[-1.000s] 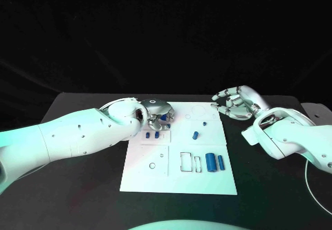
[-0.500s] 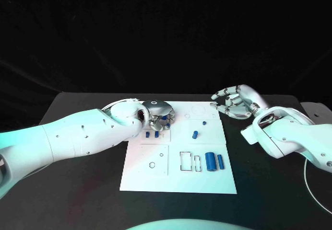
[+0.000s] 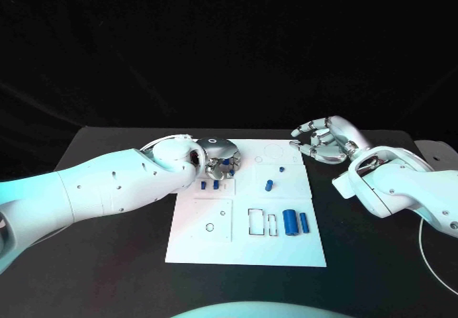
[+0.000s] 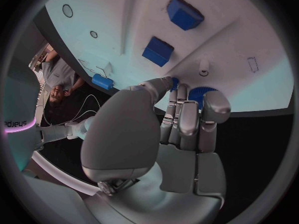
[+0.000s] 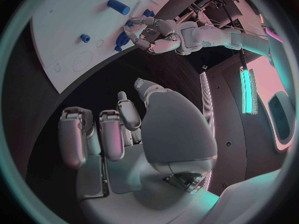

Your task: Assemble the parts on the task board

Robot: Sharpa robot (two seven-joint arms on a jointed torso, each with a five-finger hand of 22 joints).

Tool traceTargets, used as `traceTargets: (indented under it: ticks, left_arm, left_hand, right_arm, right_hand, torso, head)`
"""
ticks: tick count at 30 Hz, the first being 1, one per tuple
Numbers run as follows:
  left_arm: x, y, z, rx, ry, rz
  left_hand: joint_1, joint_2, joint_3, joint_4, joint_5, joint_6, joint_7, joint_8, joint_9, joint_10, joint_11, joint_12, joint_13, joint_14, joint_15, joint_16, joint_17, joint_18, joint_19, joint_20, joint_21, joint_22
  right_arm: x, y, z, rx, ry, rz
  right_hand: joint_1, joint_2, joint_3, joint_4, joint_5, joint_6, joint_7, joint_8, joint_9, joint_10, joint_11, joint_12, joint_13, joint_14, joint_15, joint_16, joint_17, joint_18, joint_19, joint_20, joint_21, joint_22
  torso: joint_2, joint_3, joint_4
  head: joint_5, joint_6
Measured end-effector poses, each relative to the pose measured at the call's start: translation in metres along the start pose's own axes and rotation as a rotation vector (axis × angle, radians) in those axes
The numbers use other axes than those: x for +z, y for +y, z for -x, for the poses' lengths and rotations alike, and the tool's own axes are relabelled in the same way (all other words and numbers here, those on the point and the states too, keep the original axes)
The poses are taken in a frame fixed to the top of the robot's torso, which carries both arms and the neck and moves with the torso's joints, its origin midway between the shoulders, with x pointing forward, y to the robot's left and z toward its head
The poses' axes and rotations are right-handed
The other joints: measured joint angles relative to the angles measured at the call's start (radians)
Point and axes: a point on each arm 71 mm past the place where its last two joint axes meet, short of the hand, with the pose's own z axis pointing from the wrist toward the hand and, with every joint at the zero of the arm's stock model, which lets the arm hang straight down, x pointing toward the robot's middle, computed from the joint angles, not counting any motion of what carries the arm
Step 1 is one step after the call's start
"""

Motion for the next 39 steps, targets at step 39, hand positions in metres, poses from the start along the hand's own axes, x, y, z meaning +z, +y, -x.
traceTargets:
  ticks: [39]
  left_arm:
    - [-0.02, -0.002, 0.013, -0.079, -0.073, -0.021]
  left_hand:
    - [-0.028, 0.041, 0.052, -0.075, -0.013, 0.128, -0.025, -0.028, -0.005, 0.187, -0.03, -0.161, -0.057, 0.037, -0.023, 0.025, 0.002, -0.015, 0.046, -0.022, 0.065, 0.091]
  right_arm:
    - [0.0, -0.001, 0.001, -0.002, -0.003, -0.002]
  right_hand:
    - [0.0, 0.0, 0.0, 0.0, 0.0, 0.0, 0.0, 0.004, 0.0, 0.0, 0.0, 0.0, 0.0, 0.0, 0.0, 0.0, 0.0, 0.0, 0.0, 0.0, 0.0, 0.0]
  torso:
    - [-0.001, -0.0006, 0.0012]
  head:
    - [-0.001, 0.011]
